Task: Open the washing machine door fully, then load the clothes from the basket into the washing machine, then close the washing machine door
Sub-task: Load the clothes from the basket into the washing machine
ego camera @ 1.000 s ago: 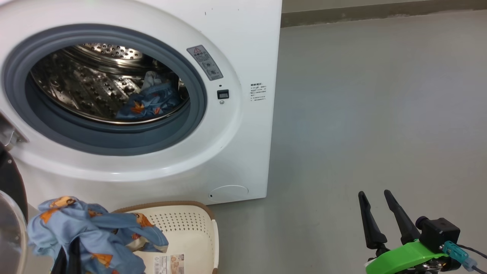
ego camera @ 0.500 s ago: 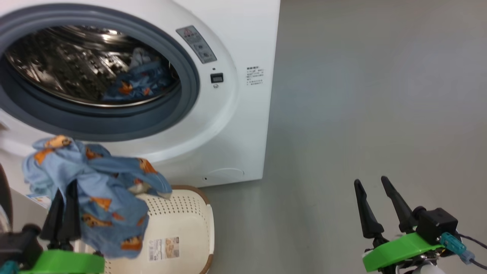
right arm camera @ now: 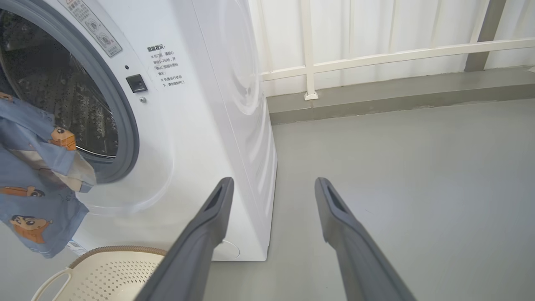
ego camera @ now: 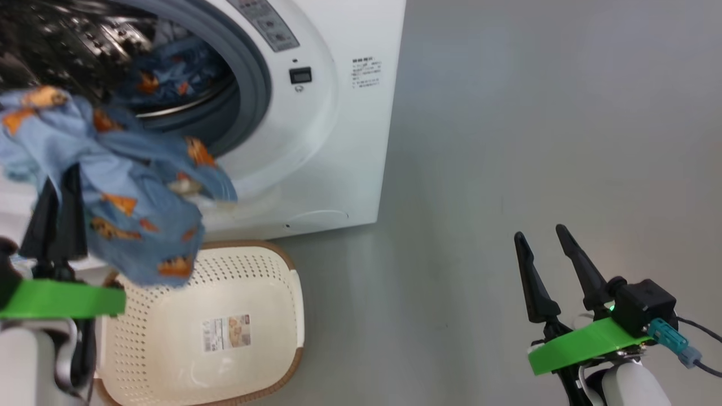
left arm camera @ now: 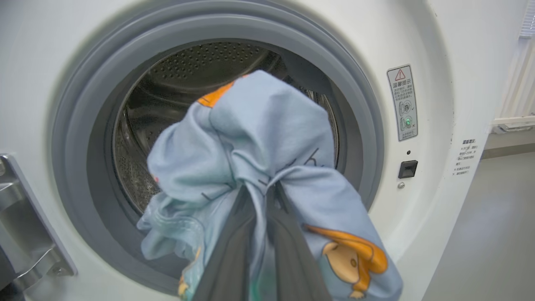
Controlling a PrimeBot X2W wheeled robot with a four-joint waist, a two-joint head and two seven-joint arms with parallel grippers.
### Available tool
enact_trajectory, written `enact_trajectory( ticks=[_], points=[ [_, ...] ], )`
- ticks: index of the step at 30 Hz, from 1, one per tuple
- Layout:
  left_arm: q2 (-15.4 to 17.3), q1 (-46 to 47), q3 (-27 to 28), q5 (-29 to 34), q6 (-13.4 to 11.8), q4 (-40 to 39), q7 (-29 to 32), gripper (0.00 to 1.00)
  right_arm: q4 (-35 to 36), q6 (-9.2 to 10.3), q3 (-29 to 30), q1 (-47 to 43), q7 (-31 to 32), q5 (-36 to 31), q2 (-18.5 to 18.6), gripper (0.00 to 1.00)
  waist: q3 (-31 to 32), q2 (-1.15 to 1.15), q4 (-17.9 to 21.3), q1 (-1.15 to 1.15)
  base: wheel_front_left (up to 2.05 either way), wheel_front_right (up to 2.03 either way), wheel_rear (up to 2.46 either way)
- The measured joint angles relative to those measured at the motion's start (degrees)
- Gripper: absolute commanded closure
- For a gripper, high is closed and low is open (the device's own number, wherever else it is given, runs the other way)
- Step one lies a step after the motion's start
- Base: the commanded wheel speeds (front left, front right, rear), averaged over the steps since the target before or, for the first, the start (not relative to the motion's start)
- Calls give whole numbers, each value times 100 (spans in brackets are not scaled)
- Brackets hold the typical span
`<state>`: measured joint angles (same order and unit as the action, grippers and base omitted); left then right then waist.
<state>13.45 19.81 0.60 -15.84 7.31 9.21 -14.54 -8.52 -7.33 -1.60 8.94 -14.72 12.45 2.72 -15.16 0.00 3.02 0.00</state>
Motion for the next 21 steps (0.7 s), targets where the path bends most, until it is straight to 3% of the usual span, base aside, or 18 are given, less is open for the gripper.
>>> enact_trajectory(
  ticks=[21],
  points=[
    [826,2286,-370,-293,0,1227,-1,100,392,0,-137,315,0,-172,4,0,-1265,0,303,0,0,0,0]
  ],
)
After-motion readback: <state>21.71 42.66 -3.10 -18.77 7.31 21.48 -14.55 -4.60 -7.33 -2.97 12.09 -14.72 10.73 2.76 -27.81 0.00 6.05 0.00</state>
